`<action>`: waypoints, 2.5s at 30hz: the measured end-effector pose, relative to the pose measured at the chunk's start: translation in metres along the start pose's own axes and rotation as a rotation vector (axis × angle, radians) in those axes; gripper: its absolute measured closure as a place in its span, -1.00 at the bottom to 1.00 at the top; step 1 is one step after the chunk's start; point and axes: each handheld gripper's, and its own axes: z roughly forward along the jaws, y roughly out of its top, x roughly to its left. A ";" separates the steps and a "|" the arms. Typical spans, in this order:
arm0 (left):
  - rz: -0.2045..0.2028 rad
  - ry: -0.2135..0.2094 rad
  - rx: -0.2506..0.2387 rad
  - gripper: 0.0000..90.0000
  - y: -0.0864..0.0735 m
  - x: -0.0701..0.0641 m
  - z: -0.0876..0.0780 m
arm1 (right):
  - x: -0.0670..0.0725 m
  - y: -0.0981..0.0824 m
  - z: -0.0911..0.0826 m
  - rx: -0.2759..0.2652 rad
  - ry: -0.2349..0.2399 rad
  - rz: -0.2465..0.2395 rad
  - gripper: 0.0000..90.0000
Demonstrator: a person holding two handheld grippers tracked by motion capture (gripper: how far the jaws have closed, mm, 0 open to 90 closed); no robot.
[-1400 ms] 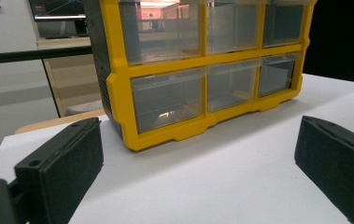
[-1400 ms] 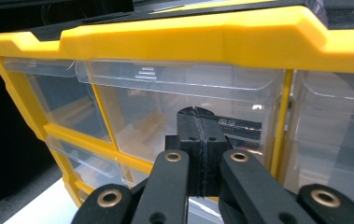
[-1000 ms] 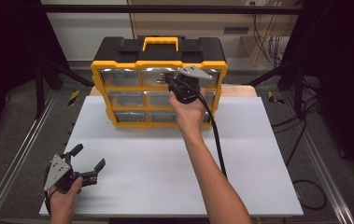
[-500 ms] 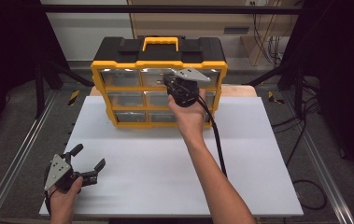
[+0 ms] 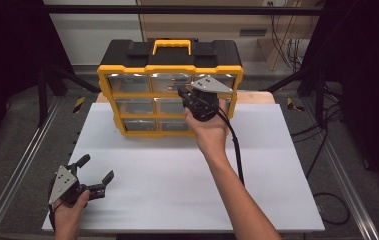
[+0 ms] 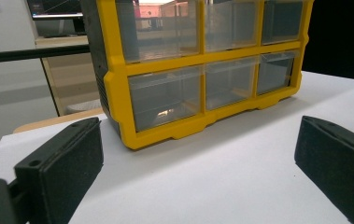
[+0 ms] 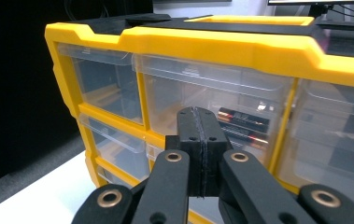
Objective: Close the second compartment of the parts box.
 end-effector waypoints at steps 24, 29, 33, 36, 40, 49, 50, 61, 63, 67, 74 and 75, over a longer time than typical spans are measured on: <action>0.004 -0.004 0.007 -0.99 0.000 -0.002 0.001 | -0.009 0.000 -0.024 0.039 0.027 -0.038 0.44; 0.004 -0.004 0.008 -0.99 0.000 -0.002 0.001 | -0.010 -0.001 -0.025 0.047 0.017 -0.035 0.14; 0.004 -0.004 0.008 -0.99 0.000 -0.002 0.001 | -0.014 -0.001 -0.027 0.069 0.004 -0.012 -0.17; 0.003 -0.003 0.008 -0.99 0.000 -0.001 0.001 | -0.018 -0.004 -0.030 0.063 -0.019 -0.006 -0.38; 0.002 -0.003 0.008 -0.99 -0.001 -0.001 0.001 | -0.025 -0.009 -0.034 0.062 -0.038 0.002 -0.67; 0.005 -0.002 0.012 -0.99 -0.001 -0.002 0.001 | -0.041 -0.013 -0.053 0.059 -0.059 0.009 -0.84; 0.005 -0.002 0.013 -0.99 -0.001 -0.002 0.001 | -0.043 -0.013 -0.056 0.056 -0.059 0.009 -0.84; 0.007 -0.002 0.014 -0.99 -0.001 -0.002 0.001 | -0.060 -0.016 -0.079 0.045 -0.081 0.017 -0.86; 0.007 -0.003 0.014 -0.99 -0.001 -0.002 0.001 | -0.063 -0.018 -0.083 0.043 -0.082 0.012 -0.87; 0.008 -0.004 0.015 -0.99 -0.001 -0.002 0.002 | -0.068 -0.022 -0.090 0.042 -0.095 0.015 -0.87; 0.007 -0.003 0.014 -0.99 -0.001 -0.002 0.001 | -0.074 -0.028 -0.100 0.043 -0.105 0.007 -0.87; 0.007 -0.003 0.015 -0.99 -0.001 -0.002 0.001 | -0.075 -0.029 -0.102 0.044 -0.105 0.009 -0.87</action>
